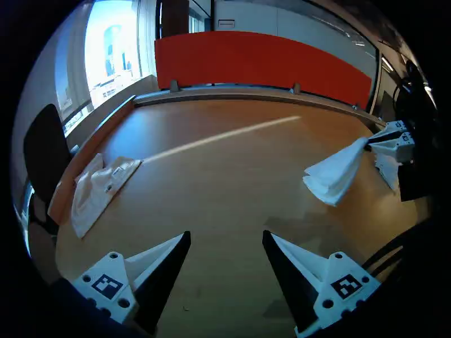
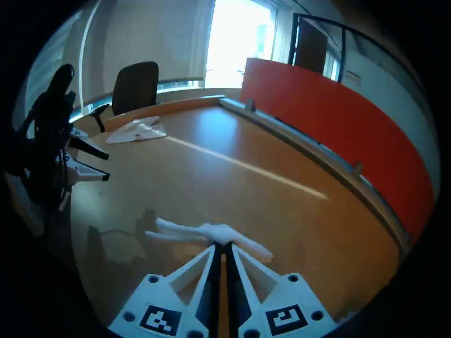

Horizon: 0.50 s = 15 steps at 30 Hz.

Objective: Fold towel

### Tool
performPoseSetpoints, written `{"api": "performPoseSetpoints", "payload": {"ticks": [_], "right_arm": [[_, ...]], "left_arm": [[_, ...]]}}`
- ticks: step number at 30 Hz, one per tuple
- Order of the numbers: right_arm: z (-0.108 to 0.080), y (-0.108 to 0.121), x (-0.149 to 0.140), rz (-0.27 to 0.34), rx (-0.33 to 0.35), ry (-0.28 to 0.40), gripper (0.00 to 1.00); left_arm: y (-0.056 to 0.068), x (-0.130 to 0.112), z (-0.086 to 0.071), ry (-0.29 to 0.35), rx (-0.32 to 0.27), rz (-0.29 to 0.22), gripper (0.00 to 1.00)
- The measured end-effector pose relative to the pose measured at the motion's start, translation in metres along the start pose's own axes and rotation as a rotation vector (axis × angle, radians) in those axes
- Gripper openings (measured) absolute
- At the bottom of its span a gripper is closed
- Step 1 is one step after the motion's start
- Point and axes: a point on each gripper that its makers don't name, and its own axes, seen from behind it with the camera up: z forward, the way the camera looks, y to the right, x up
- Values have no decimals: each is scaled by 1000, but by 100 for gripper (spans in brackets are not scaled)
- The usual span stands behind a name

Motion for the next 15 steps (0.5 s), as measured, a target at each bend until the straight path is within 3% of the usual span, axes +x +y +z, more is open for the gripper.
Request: {"api": "performPoseSetpoints", "payload": {"ticks": [8,15], "right_arm": [[-17,18,33,2,-18,58,5],[-29,35,38,13,-39,70,5]], "left_arm": [[0,3,-1,7,0,-2,94],[2,7,-1,14,-6,1,94]]}}
